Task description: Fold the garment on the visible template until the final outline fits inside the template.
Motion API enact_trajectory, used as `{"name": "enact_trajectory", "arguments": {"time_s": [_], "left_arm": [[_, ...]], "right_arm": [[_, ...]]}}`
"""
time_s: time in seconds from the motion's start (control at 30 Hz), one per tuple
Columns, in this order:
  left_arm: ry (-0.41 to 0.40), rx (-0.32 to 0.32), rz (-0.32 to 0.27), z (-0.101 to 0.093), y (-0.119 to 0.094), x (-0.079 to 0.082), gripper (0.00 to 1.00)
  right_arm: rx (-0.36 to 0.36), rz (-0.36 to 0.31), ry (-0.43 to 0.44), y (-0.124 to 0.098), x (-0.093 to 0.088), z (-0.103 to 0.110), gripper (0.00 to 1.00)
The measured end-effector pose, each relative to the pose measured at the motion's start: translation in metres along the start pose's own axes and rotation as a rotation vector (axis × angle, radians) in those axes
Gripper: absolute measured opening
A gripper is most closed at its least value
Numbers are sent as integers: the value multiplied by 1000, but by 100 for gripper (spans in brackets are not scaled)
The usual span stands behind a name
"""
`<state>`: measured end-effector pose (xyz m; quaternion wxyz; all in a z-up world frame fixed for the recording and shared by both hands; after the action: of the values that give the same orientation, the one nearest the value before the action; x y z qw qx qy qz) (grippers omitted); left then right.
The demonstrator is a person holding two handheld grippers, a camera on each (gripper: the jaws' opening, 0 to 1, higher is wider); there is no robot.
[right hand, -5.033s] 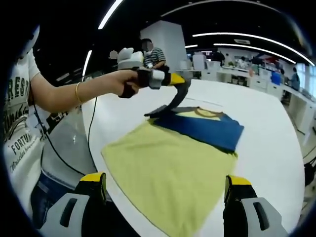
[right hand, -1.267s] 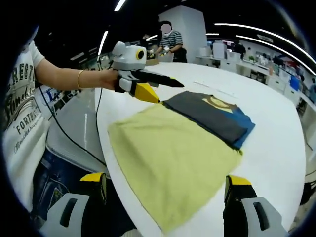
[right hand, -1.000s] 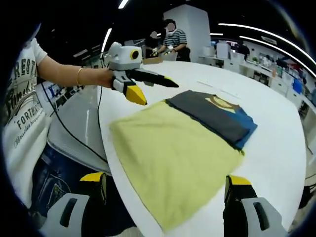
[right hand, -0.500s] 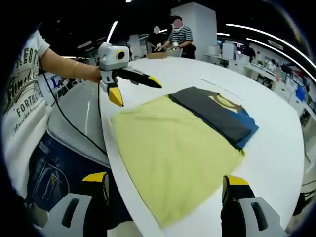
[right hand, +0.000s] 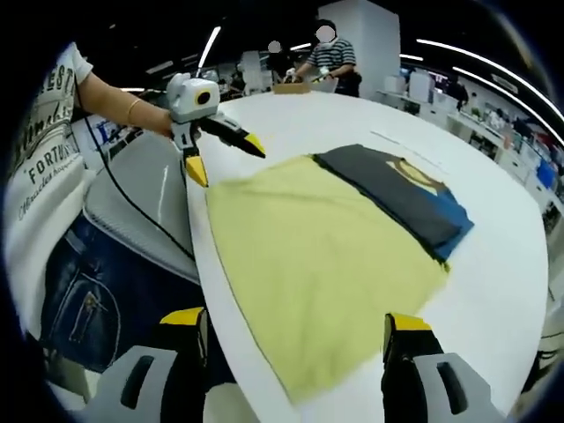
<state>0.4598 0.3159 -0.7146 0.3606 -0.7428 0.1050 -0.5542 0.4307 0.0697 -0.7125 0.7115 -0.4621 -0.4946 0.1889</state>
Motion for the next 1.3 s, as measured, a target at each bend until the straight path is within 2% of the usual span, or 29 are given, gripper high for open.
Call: {"name": "enact_trajectory", "arguments": {"time_s": [0.17,0.23,0.4,0.57,0.63,0.83,0.93,1.03,1.13,1.3], "left_arm": [[12,10,50,-4,-4,-16,56],[43,16,91,-6,-5,-26,51],[20,-1,137,-13,-4,-43,41],[35,3,162,-17,-3,-51,39],[33,5,176,-16,-2,-54,38],[25,22,201,-14,-1,-63,37],[71,48,229,-12,-2,-67,35],[85,41,225,-15,-2,-67,35],[170,56,257,-18,-2,-68,33],[191,55,269,-20,2,-68,30]], "right_arm": [[-1,39,-20,5,-10,0,67],[6,46,-27,7,-13,1,64],[6,92,-55,13,-25,2,57],[4,134,-93,17,-33,4,51],[-35,172,-135,18,-38,-2,52],[-34,201,-166,23,-47,-4,47],[-40,225,-195,26,-51,-6,45],[-44,243,-221,28,-54,-6,42],[-43,253,-233,29,-56,-5,37],[-48,263,-247,30,-56,-4,34]]}}
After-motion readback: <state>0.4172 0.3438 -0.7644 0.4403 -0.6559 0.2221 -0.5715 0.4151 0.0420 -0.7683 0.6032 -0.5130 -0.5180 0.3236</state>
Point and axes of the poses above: the point that each gripper's makers call its tool centre point, and the gripper's own axes: y roughly forward along the fingers, z roughly to its left, x roughly out of its top, the point moved 3 cm from there along -y, roughly backward along the fingers, and after that the axes turned 9 degrees about z, right-handed, at the moved point
